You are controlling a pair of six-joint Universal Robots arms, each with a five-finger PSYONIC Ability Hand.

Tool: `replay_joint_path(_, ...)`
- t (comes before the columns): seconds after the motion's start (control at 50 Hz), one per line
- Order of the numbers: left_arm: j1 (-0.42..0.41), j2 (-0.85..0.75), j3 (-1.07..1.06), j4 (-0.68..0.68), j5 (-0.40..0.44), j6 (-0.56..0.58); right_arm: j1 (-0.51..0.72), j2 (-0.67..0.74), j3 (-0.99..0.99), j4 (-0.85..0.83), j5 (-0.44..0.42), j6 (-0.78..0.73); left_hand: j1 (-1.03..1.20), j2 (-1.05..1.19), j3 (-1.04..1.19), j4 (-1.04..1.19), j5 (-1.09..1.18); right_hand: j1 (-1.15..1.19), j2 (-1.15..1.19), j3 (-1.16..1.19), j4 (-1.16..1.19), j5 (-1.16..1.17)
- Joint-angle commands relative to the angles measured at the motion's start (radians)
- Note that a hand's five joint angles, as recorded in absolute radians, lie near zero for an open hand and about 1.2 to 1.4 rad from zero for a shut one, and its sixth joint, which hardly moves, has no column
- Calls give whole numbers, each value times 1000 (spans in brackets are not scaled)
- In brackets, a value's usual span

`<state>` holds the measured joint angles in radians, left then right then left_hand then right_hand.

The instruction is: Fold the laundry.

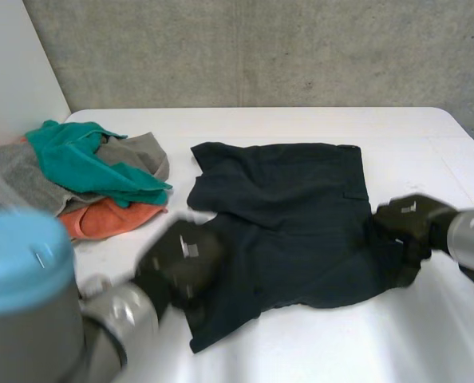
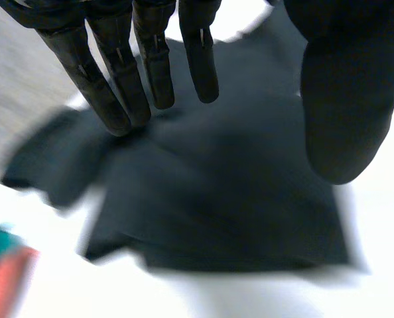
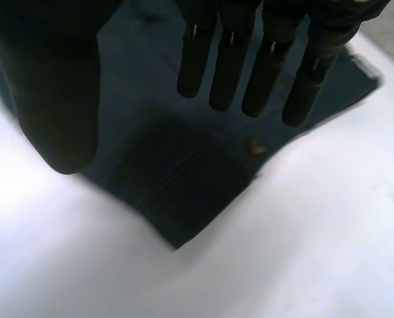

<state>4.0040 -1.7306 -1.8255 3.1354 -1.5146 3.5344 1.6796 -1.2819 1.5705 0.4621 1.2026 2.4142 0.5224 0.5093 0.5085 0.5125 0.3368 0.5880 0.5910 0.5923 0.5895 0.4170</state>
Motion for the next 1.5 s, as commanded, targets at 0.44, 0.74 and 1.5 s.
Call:
replay_joint_path(0.44,-69,-285,-1,354,-133,95,-136,70,341,-628,-287,-49,46,59,60,56,57,106,103,102,104,102)
replay_joint_path(0.74,-60,-239,9,330,-128,155,-138,-46,333,-488,-235,-33,874,887,888,884,885,808,805,804,807,805)
replay_joint_path(1.5,113,-615,897,32,-104,54,-14,245,-290,-308,54,244,874,887,888,884,885,808,805,804,807,805)
